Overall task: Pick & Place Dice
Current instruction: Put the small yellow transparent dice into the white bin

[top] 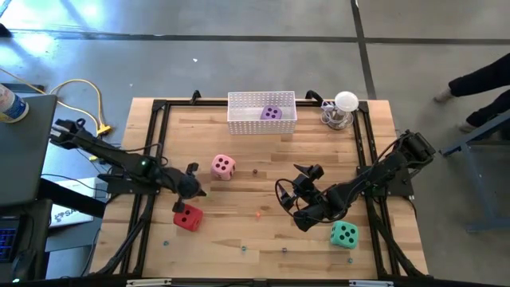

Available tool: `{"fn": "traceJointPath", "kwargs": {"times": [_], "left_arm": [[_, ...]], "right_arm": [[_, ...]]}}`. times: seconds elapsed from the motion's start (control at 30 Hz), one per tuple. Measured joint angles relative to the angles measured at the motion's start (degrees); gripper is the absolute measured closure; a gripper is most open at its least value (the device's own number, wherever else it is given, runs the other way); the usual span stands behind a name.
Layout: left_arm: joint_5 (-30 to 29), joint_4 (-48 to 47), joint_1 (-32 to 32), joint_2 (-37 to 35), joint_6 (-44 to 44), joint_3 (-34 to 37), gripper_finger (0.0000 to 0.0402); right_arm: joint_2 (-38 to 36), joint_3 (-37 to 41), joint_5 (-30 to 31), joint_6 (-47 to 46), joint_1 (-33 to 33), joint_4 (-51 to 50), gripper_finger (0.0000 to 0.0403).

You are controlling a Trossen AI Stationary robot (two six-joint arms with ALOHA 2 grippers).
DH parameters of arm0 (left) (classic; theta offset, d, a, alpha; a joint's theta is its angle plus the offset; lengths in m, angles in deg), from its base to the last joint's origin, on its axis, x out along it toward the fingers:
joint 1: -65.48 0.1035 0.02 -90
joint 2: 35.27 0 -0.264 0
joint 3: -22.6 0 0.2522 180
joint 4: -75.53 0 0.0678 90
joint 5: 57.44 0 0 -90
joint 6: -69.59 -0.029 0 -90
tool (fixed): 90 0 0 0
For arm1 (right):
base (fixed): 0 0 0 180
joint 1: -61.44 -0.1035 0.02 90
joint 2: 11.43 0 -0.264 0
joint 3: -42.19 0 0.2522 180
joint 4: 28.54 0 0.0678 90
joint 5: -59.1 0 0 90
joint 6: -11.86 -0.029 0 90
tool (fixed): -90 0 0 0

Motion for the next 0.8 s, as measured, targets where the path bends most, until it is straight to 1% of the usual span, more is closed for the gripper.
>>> {"fn": "traceJointPath", "kwargs": {"times": [0.3,0.43,0.7,0.8], "left_arm": [[-0.1,0.4,0.5,1.2,0.7,-0.1,0.0400],[-0.1,1.1,0.6,1.2,1.0,-0.1,0.0401],[-0.1,2.4,0.6,1.2,-0.8,-0.1,0.0400],[-2.4,2.7,0.6,1.2,-0.8,-0.1,0.0400]], "right_arm": [[0.0,0.0,0.0,0.0,0.0,0.0,0.0003],[0.0,0.0,-1.1,0.0,0.0,0.0,0.0003],[0.0,0.0,-1.1,0.0,0.0,0.0,0.0003],[0.0,0.0,-1.1,0.0,0.0,0.0,0.0003]]}}
